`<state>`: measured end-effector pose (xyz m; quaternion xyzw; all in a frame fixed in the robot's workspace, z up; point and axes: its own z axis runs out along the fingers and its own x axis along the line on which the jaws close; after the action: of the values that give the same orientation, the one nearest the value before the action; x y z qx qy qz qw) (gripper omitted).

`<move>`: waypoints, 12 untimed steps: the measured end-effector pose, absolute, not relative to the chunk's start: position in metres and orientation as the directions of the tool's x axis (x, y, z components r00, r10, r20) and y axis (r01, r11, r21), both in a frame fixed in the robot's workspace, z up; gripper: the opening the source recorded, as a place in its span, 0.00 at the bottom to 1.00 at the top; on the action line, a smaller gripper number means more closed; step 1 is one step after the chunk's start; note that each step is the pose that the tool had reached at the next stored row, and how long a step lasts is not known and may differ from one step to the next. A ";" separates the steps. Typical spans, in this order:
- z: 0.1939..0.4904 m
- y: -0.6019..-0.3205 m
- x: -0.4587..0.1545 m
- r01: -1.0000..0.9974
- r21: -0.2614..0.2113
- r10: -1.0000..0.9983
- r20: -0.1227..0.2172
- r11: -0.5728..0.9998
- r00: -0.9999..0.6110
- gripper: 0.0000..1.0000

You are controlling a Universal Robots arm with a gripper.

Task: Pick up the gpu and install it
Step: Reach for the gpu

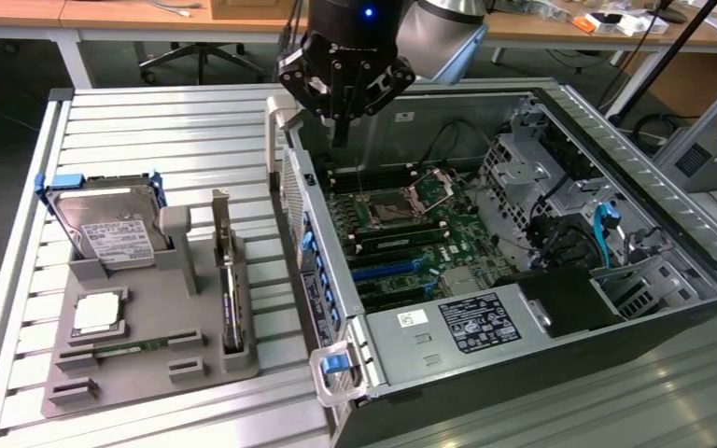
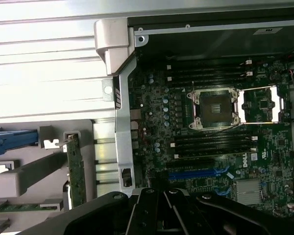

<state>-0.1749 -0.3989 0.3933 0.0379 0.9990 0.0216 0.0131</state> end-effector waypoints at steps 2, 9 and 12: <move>0.393 -0.399 -0.176 0.075 0.044 0.076 -0.024 0.996 -0.997 0.11; 0.393 -0.399 -0.179 0.075 0.044 0.076 -0.025 0.996 -0.997 0.11; 0.393 -0.399 -0.182 0.075 0.044 0.076 -0.025 0.996 -0.997 0.11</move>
<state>-0.1821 -0.3989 0.3933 0.0379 0.9990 0.0215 0.0131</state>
